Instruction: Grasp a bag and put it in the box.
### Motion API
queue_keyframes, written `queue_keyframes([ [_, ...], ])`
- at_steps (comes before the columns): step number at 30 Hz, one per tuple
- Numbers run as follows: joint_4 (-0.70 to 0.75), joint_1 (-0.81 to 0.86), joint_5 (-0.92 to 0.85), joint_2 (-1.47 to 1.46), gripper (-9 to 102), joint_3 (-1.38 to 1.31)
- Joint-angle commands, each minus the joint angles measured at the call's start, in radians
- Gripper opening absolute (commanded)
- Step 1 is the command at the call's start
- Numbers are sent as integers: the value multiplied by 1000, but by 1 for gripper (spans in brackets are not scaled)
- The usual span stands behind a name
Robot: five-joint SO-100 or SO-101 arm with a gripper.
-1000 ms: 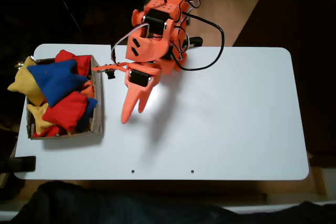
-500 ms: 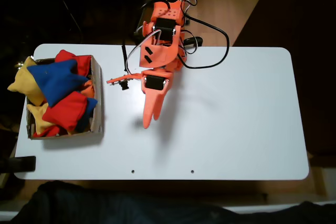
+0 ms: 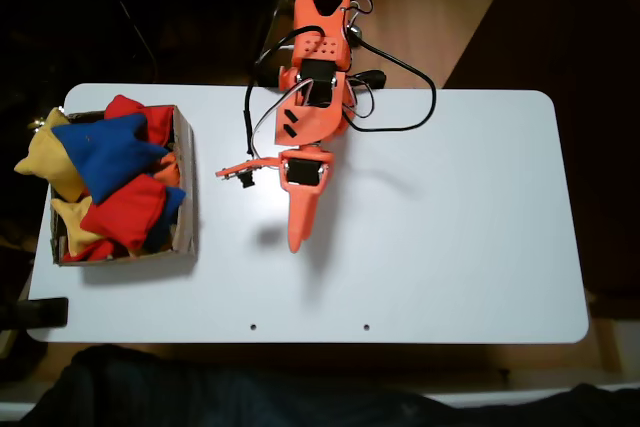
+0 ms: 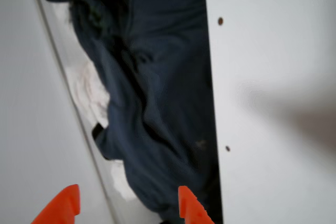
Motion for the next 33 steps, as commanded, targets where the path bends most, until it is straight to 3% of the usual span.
queue_keyframes([
  [1,-29,-11,-15,28,18,11],
  [5,-32,-12,-31,37,15,37],
  [10,-31,-9,-84,69,0,97],
  [33,299,-35,31,325,0,209],
])
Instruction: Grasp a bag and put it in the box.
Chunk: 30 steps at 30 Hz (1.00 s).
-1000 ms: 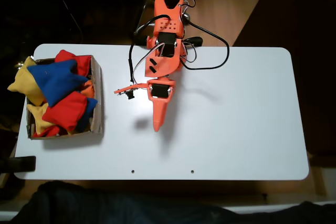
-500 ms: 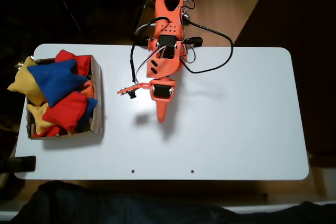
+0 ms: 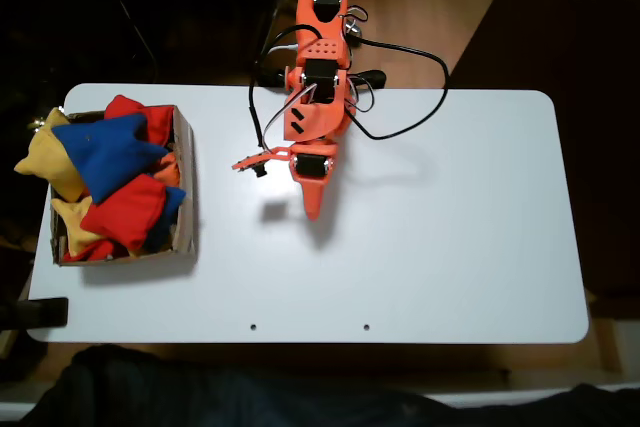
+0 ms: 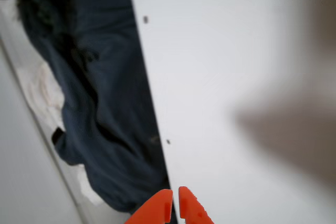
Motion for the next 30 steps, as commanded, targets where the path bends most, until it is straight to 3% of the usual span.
queue_keyframes([
  [1,48,-8,12,28,0,-2],
  [30,351,-118,-6,141,0,28],
])
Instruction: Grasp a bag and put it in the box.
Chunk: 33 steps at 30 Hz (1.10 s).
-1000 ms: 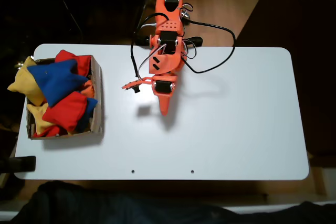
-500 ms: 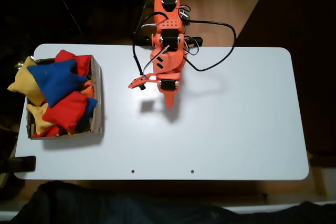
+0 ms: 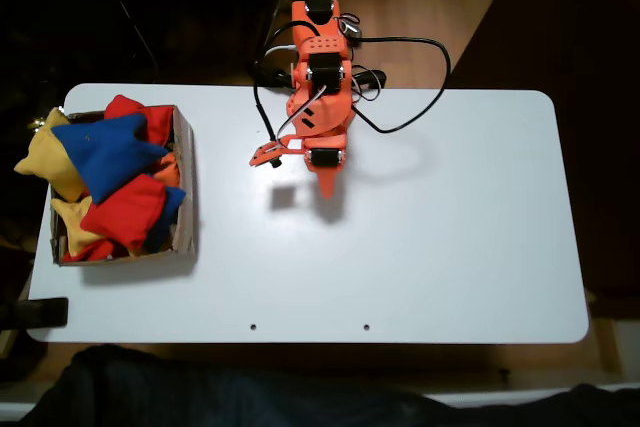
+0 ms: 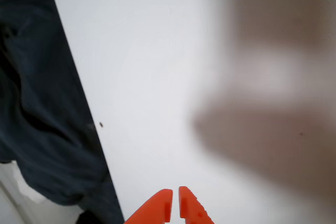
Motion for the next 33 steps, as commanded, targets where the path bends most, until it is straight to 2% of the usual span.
queue_keyframes([
  [1,12,3,-5,3,0,-2],
  [16,130,41,-37,3,0,-29],
  [33,132,48,-38,3,0,-29],
])
